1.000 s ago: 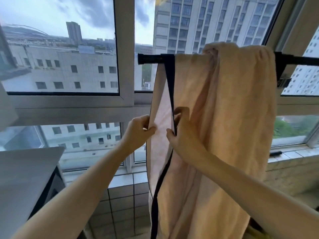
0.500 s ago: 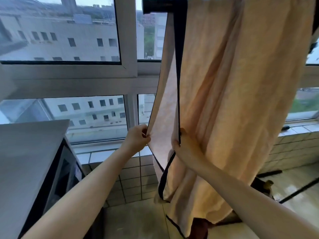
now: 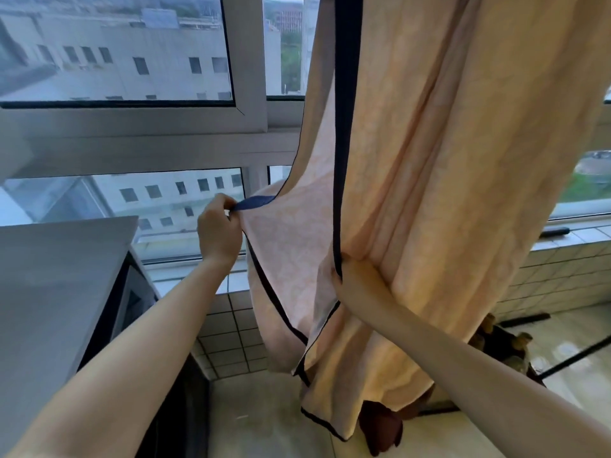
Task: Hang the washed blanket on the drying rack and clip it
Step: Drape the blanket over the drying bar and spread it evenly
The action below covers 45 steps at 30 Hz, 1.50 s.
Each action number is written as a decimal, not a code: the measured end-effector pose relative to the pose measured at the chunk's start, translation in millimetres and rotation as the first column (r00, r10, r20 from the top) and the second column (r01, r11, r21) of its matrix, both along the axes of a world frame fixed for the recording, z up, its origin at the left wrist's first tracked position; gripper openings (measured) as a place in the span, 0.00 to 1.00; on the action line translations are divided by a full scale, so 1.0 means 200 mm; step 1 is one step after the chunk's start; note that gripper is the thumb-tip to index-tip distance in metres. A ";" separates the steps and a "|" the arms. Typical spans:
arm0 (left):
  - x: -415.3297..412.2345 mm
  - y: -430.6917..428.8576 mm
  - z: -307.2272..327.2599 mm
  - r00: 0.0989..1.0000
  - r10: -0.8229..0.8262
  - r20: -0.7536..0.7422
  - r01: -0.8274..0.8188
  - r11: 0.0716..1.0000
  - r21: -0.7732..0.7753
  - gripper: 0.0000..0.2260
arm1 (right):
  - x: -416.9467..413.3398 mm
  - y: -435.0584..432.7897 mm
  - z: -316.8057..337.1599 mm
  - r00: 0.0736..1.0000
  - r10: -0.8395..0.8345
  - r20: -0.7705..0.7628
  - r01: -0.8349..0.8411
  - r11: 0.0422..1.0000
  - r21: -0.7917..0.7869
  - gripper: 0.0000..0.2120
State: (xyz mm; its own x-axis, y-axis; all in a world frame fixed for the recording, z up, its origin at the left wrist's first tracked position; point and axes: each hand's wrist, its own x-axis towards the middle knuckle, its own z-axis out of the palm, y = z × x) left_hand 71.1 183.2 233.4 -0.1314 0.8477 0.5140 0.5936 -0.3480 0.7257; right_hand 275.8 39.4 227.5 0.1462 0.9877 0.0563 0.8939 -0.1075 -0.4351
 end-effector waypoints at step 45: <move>0.26 -0.46 0.32 0.712 -0.636 0.297 0.647 0.759 0.073 0.11 | -0.13 -0.18 0.19 0.987 0.150 -0.058 -0.151 0.988 -0.018 0.22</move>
State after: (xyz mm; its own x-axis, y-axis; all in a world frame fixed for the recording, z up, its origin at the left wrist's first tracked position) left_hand 122.5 90.2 296.8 0.3149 0.7989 0.5125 -0.0002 -0.5399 0.8417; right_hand 250.5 2.5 264.7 -0.0023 0.9995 0.0302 0.8750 0.0166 -0.4838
